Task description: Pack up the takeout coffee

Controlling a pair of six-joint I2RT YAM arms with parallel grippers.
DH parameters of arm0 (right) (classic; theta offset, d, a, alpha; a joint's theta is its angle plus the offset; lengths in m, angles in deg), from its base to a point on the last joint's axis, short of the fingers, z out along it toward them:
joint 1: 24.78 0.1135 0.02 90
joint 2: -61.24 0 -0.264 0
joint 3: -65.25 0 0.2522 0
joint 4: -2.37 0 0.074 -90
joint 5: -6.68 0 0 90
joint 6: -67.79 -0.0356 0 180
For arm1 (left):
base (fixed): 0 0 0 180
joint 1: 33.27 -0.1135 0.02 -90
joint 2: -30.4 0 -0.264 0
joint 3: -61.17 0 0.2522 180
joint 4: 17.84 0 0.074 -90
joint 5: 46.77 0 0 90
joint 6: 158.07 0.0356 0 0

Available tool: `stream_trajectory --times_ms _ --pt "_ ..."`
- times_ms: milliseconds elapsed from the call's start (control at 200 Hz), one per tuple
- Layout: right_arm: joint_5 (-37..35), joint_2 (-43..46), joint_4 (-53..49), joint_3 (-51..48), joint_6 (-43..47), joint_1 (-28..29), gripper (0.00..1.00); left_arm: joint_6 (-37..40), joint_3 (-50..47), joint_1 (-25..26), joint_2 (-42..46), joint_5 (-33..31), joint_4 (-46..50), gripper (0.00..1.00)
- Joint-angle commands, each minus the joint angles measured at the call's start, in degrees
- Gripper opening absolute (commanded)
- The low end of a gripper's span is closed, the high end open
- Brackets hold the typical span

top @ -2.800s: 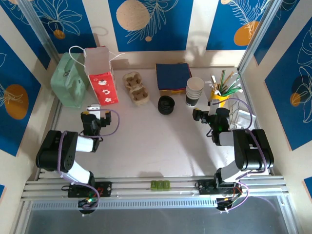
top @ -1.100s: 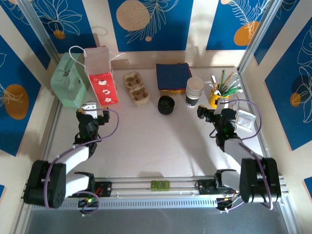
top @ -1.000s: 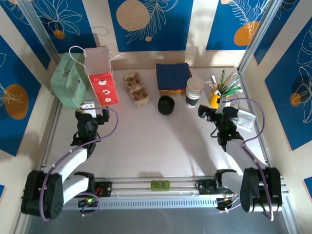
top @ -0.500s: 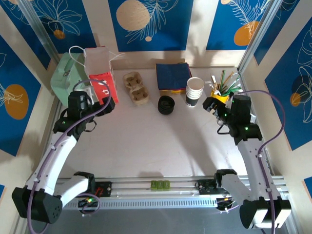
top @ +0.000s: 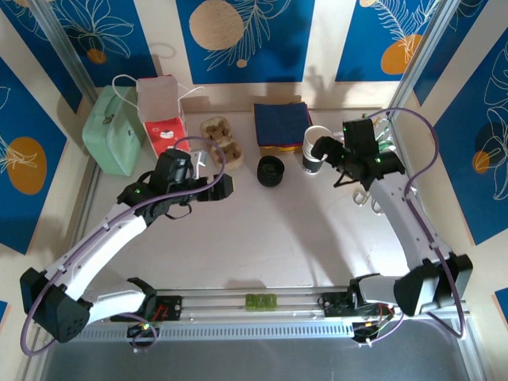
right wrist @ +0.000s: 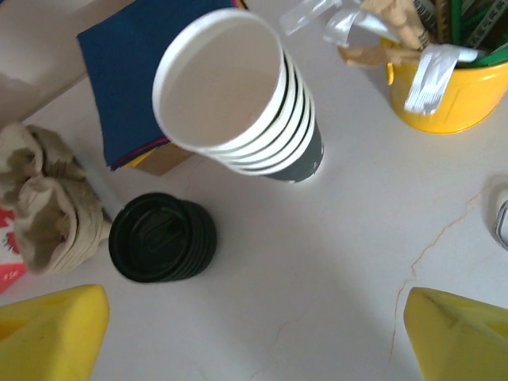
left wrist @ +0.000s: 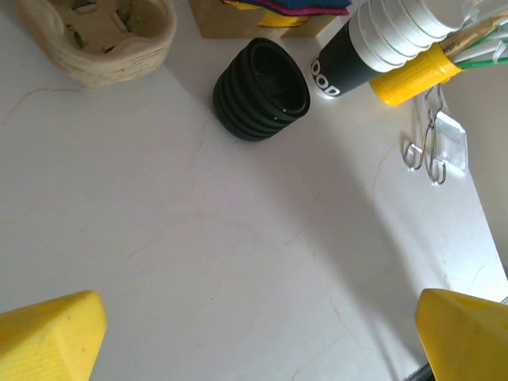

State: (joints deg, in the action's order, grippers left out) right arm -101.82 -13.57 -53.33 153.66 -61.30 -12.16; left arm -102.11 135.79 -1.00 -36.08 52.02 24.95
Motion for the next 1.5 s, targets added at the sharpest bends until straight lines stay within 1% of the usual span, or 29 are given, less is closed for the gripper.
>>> stream_trajectory --times_ms 0,85,125,195,225,300,355,430,610,750,860,1110,1336,1386,1496 --pt "-2.8 -3.6 -2.0 5.2 -1.1 -0.4 0.93 -3.1 1.3 0.5 -2.3 -2.0 -4.8 0.99" --pt "-2.1 -7.2 -1.8 8.3 -0.8 -0.9 0.90 -3.7 1.8 0.6 -3.5 -3.2 -5.5 0.99" --pt "-1.5 -8.8 -1.7 9.7 -0.6 -1.3 0.86 -3.7 1.8 0.6 -3.6 -3.6 -6.0 0.99" --pt "-0.6 -11.5 -1.8 11.8 -0.6 -2.2 0.83 -1.8 2.1 0.6 -3.8 -2.9 -6.5 0.99" --pt "-0.1 -12.6 -1.9 12.8 -0.6 -2.6 0.80 -0.8 2.9 0.6 -4.1 -2.8 -5.7 0.99" --pt "0.6 -15.2 -2.4 15.2 -0.4 -3.7 0.74 1.2 4.4 0.6 -4.6 -3.0 -3.5 0.99" --pt "0.7 -16.7 -2.5 16.6 0.1 -4.4 0.72 1.6 4.4 0.6 -4.7 -2.6 -2.9 0.99" --pt "1.0 -18.7 -2.8 18.5 0.8 -5.0 0.64 1.5 3.3 0.6 -4.4 -2.5 -2.8 0.99" --pt "1.1 -22.6 -4.3 21.7 1.9 -5.6 0.61 -0.1 -0.2 0.5 -2.8 -2.8 -4.2 0.99" --pt "0.9 -24.7 -4.6 23.1 2.5 -5.4 0.54 0.1 -0.3 0.6 -2.7 -3.2 -3.2 0.99" --pt "-0.2 -26.1 -4.9 23.9 3.2 -5.0 0.46 0.6 0.0 0.5 -2.8 -3.6 -3.0 0.99" --pt "-2.6 -28.8 -6.2 26.0 3.7 -4.0 0.45 0.5 0.1 0.5 -3.2 -3.7 -3.0 0.99" --pt "-3.0 -30.3 -6.9 26.7 3.5 -3.8 0.44 0.4 -0.6 0.5 -3.1 -4.2 -3.1 0.99" --pt "-2.9 -30.3 -6.8 26.7 3.5 -3.8 0.40 0.3 -0.7 0.5 -3.1 -4.2 -3.2 0.99" --pt "-2.8 -30.5 -6.8 26.3 3.3 -3.7 0.39 0.2 -1.0 0.4 -3.1 -4.2 -3.3 0.99"
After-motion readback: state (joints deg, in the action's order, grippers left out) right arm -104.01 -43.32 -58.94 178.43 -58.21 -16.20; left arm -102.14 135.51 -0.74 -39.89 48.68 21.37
